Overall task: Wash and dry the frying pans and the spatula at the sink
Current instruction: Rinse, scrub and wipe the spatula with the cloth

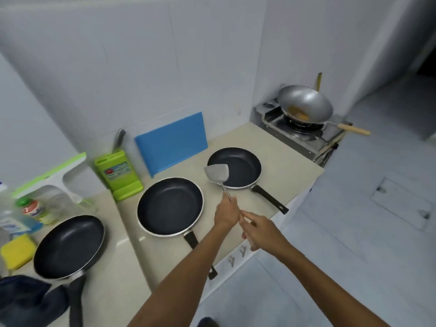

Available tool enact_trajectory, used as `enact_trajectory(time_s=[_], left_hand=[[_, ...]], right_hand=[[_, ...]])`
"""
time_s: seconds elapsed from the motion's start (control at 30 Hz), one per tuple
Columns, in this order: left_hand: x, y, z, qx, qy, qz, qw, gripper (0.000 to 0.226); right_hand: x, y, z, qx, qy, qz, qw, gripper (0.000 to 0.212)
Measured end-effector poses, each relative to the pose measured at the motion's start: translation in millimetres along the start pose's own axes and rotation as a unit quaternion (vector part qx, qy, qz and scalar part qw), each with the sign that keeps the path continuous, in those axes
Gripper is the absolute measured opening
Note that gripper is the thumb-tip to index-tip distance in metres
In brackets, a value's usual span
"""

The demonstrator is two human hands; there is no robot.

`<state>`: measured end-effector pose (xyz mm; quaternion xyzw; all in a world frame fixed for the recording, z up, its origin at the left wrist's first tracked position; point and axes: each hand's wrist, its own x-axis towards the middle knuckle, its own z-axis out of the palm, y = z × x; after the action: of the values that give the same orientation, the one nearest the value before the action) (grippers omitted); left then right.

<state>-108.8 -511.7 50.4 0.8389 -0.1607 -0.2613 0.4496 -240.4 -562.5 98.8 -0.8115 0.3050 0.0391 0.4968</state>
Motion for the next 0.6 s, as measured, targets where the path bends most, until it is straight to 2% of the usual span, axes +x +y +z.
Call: enact_trajectory(time_s=[0.27, 0.43, 0.6], left_hand=[[141, 17, 88, -0.034, -0.027, -0.006, 0.999, 0.043], [215, 20, 116, -0.046, -0.035, -0.054, 0.997, 0.036], [258, 13, 135, -0.058, -0.038, -0.095, 0.993, 0.039]], right_hand=[[138, 47, -76, -0.029, 0.006, 0.017, 0.999, 0.043], [218, 71, -102, -0.052, -0.012, 0.008, 0.999, 0.037], [270, 92, -121, -0.053, -0.042, -0.008, 0.998, 0.035]])
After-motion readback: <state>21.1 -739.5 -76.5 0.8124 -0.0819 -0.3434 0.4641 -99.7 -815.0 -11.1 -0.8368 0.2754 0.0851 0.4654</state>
